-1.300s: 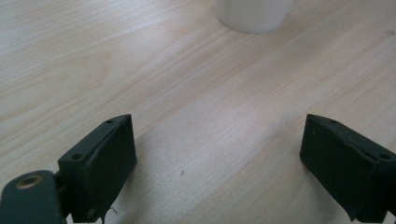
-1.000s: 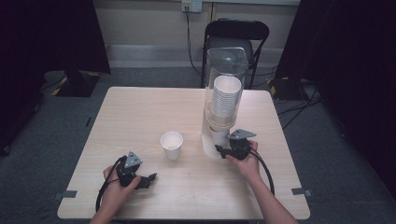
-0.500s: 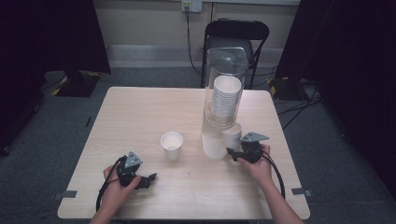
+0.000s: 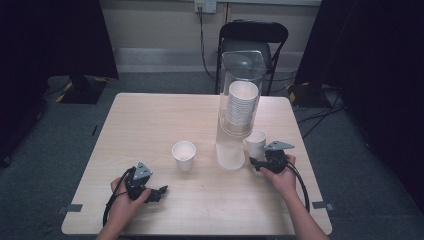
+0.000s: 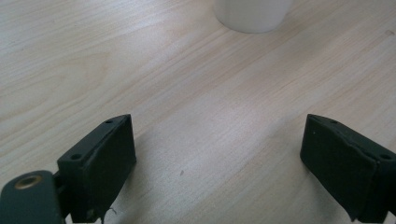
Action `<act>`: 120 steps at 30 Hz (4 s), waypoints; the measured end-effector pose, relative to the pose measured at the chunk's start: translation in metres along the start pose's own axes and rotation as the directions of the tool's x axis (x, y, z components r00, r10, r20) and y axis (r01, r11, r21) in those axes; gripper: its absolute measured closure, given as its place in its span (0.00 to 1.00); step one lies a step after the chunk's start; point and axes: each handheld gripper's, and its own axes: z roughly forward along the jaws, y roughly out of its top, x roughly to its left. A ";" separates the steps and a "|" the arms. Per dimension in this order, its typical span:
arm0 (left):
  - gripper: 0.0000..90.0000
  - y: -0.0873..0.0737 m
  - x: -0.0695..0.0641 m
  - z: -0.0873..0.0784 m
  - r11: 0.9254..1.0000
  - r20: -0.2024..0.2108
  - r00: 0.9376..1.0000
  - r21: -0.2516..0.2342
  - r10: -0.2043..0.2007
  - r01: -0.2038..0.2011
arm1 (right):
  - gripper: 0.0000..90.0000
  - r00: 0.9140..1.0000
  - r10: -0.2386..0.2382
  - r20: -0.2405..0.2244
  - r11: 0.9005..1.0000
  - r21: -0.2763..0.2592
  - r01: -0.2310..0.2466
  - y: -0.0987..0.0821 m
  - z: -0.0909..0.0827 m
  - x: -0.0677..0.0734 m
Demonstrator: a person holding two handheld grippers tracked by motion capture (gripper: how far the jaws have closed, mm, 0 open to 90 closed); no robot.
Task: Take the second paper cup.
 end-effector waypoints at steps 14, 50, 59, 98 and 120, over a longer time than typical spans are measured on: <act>0.11 0.000 0.000 0.000 1.000 -0.001 1.000 0.001 0.002 -0.002 | 0.40 1.000 0.017 0.011 1.000 0.018 -0.017 -0.009 0.004 -0.002; 0.11 0.000 0.000 0.000 1.000 -0.002 1.000 0.001 0.005 -0.005 | 0.23 0.997 0.054 0.053 0.998 0.043 -0.056 -0.016 -0.003 -0.007; 0.11 0.000 0.000 0.000 1.000 -0.002 1.000 0.001 0.005 -0.005 | 0.23 0.997 0.056 0.050 0.998 0.024 -0.057 -0.019 -0.009 -0.006; 0.11 0.000 0.001 0.000 1.000 -0.002 1.000 0.002 0.010 -0.010 | 0.18 1.000 0.019 -0.014 1.000 0.004 -0.019 -0.052 -0.076 -0.013; 0.11 0.000 0.001 0.000 1.000 -0.002 1.000 0.003 0.010 -0.010 | 0.19 0.999 0.011 -0.035 1.000 0.024 -0.010 -0.087 -0.101 -0.019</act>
